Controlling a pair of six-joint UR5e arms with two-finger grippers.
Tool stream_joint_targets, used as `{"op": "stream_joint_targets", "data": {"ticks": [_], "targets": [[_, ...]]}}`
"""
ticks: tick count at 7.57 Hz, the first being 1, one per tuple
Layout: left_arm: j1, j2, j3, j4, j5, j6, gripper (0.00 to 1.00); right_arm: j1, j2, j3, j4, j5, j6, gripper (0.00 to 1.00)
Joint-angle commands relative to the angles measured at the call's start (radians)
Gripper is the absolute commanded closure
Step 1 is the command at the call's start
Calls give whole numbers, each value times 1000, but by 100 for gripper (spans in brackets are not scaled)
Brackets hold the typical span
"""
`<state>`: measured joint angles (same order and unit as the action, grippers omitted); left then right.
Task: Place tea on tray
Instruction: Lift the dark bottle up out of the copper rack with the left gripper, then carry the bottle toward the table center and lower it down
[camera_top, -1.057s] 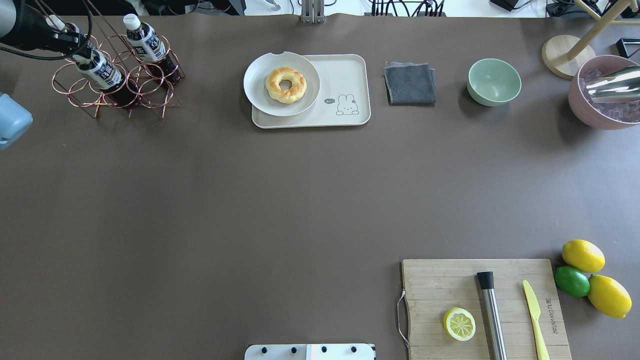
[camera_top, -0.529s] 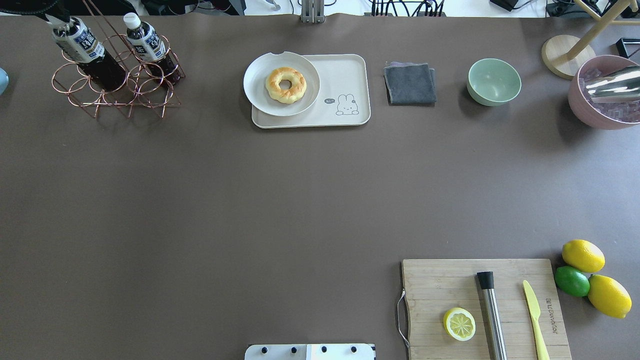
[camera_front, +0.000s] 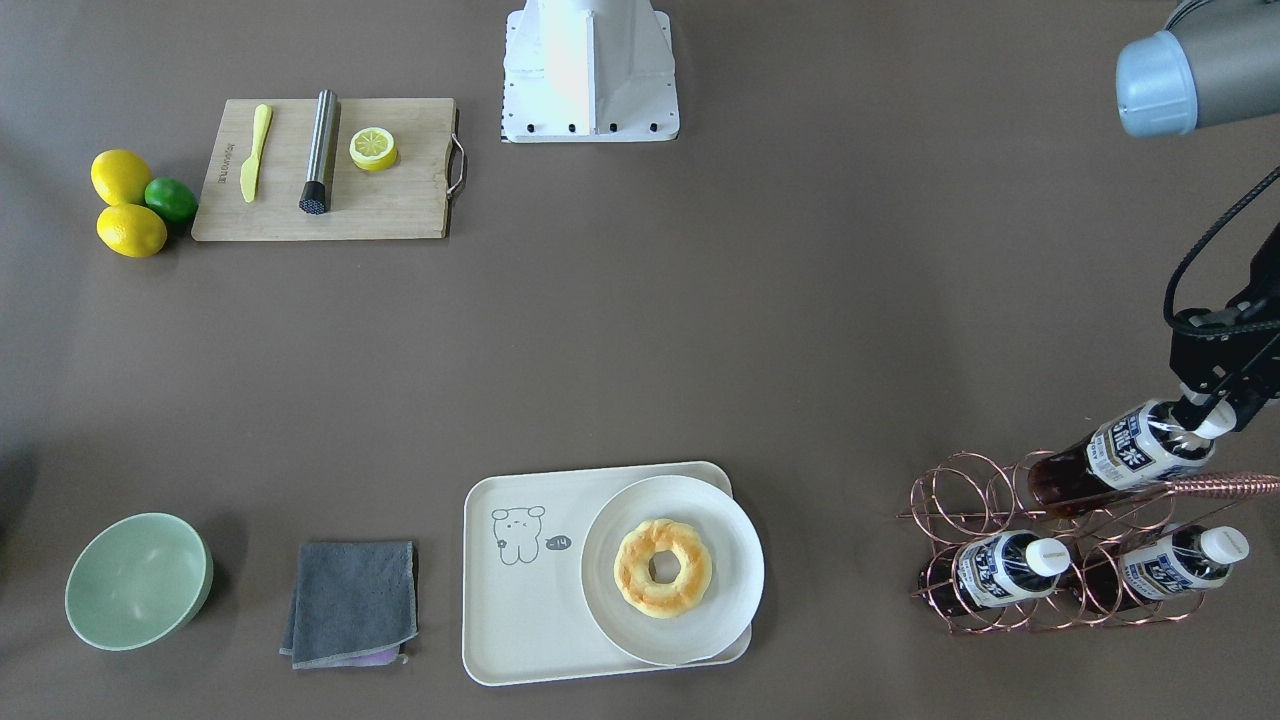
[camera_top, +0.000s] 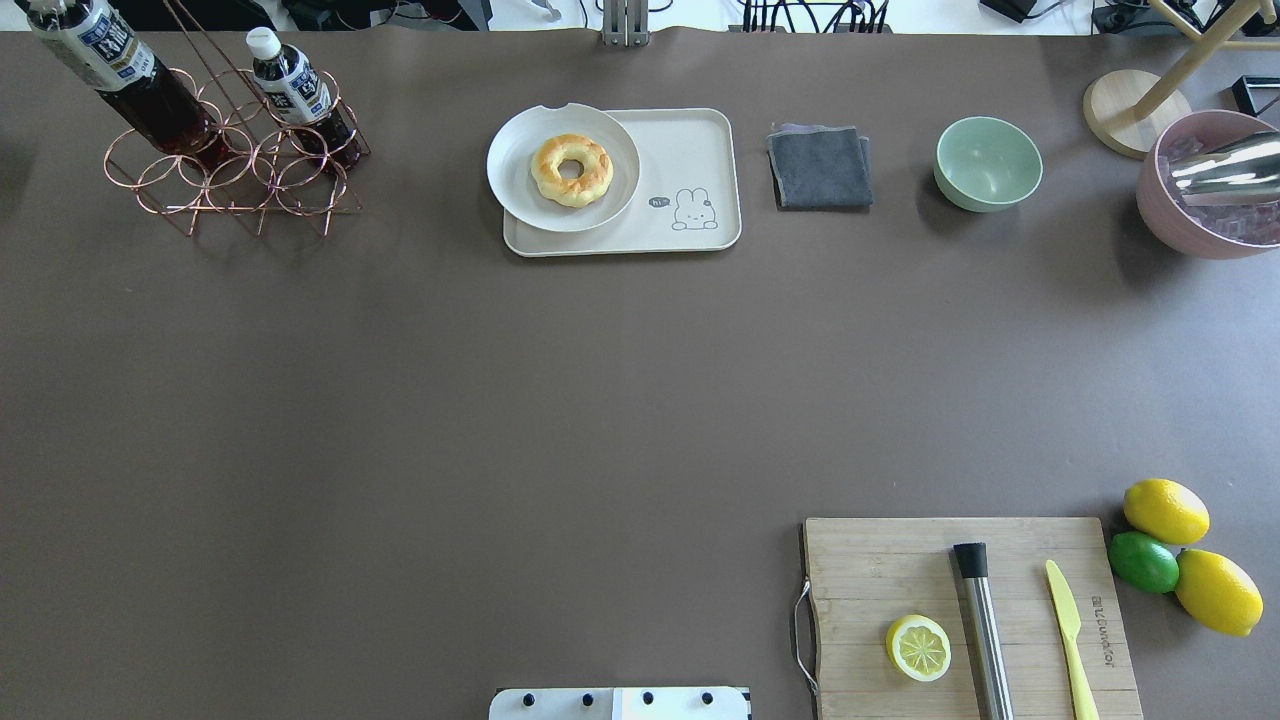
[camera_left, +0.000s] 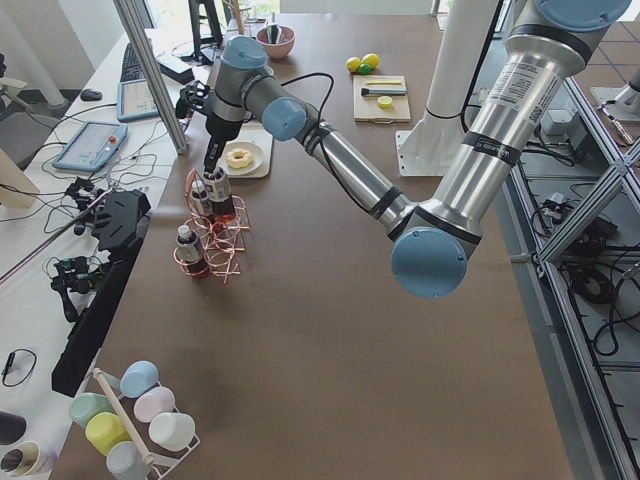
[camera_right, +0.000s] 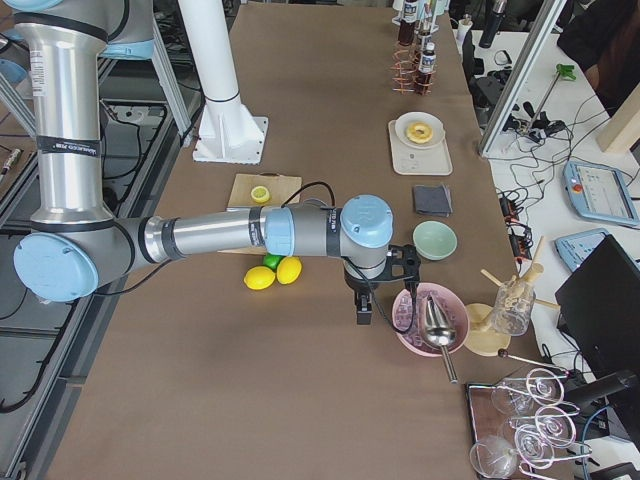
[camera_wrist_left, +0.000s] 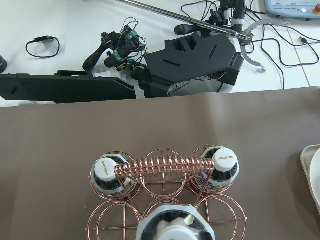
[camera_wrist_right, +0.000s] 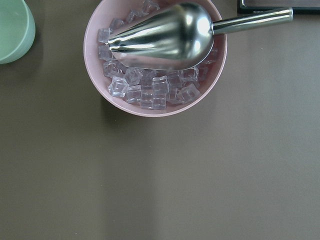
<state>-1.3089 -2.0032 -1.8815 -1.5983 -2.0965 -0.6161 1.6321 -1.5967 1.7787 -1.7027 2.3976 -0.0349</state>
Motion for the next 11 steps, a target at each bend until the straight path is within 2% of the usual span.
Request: {"op": "stream_joint_targets", "data": {"ticks": [1, 2, 3, 5, 6, 7, 8, 11], "targets": [[-10, 12, -190, 176, 0, -11, 100, 0, -6, 10, 0, 3, 1, 0], [43, 15, -270, 214, 1, -136, 100, 0, -5, 7, 0, 2, 0, 0], [147, 15, -325, 219, 27, -259, 100, 0, -3, 7, 0, 2, 0, 0], [377, -17, -341, 221, 229, -437, 100, 0, 0, 8, 0, 2, 0, 0], [478, -119, -318, 297, 307, -495, 100, 0, 3, 5, 0, -3, 0, 0], [572, -260, -289, 433, 399, -548, 100, 0, 3, 4, 0, -5, 0, 0], [662, -381, -222, 496, 482, -595, 100, 2, 1, 2, 0, -6, 0, 0], [819, -508, -56, 477, 605, -707, 100, 2, -5, 4, 0, -2, 0, 0]]}}
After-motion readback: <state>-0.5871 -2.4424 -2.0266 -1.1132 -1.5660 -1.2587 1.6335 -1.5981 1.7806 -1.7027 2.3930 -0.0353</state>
